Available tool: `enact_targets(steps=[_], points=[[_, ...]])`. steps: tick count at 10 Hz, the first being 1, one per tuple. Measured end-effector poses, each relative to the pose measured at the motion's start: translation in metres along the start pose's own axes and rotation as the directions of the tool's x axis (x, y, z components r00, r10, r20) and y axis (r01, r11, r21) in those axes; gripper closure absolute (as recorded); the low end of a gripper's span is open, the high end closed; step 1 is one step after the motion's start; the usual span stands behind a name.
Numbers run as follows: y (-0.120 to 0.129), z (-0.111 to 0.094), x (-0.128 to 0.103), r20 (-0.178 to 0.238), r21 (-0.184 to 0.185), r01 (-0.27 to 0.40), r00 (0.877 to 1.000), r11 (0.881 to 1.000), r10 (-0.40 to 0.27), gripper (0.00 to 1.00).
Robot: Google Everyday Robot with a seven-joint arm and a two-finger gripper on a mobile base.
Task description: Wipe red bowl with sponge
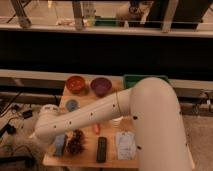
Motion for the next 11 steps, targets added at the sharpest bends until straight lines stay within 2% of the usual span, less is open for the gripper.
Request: enact_targets(steps=[3,6,9,11], points=[[-0.007,0.001,0.043,-0.034,-0.01,0.007,0.999,1.0,-0.008,0.2],[-0.002,-0.009,0.076,-0.059,-0.021,0.001,0.998,1.0,-0.002,0.2],[0.021,-0.02,0.081,-0.046,-0.037,0.005,0.999,0.999,-0.007,0.2],[0.038,-0.024,0.075,-0.016,-0.051,0.013,1.0,0.999,-0.014,0.2]])
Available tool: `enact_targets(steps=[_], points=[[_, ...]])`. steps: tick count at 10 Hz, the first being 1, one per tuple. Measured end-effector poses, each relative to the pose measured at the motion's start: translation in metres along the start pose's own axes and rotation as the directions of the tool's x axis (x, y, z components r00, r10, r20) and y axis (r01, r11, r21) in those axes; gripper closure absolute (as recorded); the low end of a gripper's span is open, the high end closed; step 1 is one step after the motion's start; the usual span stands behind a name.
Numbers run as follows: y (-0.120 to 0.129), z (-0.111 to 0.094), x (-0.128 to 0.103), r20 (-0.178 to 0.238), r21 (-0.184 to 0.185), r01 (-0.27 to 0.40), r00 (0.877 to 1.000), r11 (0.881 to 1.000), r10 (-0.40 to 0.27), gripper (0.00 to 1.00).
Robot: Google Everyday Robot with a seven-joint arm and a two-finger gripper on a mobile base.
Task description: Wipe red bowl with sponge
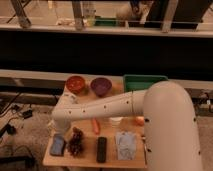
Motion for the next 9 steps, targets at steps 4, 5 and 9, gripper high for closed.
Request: enact_targets(steps=[4,5,9], points=[[0.012,0.013,-0.019,0.059,-0.026,0.006,0.998,1.0,-0.005,0.2],[0.011,0.016,-0.022,0.069,-0.028,0.007,0.998,1.0,-0.005,0.2],[0.005,0.033,-0.038,0.1,-0.046,0.046,0.994,0.998,-0.041,0.2]])
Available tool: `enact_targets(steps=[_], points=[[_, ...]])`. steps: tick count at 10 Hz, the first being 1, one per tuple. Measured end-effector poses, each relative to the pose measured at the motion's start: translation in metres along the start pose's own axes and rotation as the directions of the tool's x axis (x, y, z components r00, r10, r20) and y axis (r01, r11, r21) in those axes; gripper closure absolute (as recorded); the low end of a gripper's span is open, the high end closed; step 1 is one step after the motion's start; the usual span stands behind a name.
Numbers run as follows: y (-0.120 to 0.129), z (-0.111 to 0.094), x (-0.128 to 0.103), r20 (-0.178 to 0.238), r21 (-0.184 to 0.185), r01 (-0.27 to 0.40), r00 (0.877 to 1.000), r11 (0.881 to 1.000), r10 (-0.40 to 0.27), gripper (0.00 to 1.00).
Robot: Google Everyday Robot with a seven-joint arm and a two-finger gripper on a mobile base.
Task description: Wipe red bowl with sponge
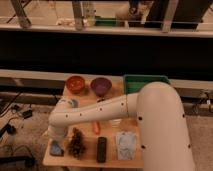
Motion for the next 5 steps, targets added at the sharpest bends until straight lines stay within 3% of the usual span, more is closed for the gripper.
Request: enact_targets(steps=[3,5], points=[[0.0,0.013,-0.007,0.013,-0.015,0.028,1.0,1.0,-0.028,0.2],[-0.002,0.019,-0.007,0.012,-0.021,0.035,0.999,0.999,-0.035,0.34]])
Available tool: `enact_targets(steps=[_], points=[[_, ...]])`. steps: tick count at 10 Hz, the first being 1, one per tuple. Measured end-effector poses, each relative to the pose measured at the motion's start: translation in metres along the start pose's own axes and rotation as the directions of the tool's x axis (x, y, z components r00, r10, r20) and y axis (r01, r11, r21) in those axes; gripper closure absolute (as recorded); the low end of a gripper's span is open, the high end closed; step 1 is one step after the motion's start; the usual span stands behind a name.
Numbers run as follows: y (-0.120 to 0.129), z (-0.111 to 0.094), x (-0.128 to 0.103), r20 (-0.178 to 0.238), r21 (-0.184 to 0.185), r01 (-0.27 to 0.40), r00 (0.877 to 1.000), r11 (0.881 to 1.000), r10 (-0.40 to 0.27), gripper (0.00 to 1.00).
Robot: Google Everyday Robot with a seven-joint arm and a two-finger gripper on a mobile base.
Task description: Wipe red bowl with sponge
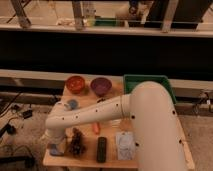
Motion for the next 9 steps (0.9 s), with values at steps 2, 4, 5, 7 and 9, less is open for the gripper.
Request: enact_targets(steps=[2,4,5,7,9], points=[[-0.002,0.001,0.003,-0.002,0.0,-0.004,1.0,1.0,0.004,0.55],[-0.003,0.0,0.007,-0.009,0.005,0.0,1.0,1.0,0.0,0.74],[-0.004,-0.002,0.007,-0.009,0.007,-0.002,1.0,1.0,0.002,0.85],[-0.001,-0.01,0.013,-0.009,0.018,-0.022,1.0,1.0,0.022,0.91],[0.003,-0.027,0.017,0.002,0.041,-0.054,0.999,0.998,0.054,0.91]])
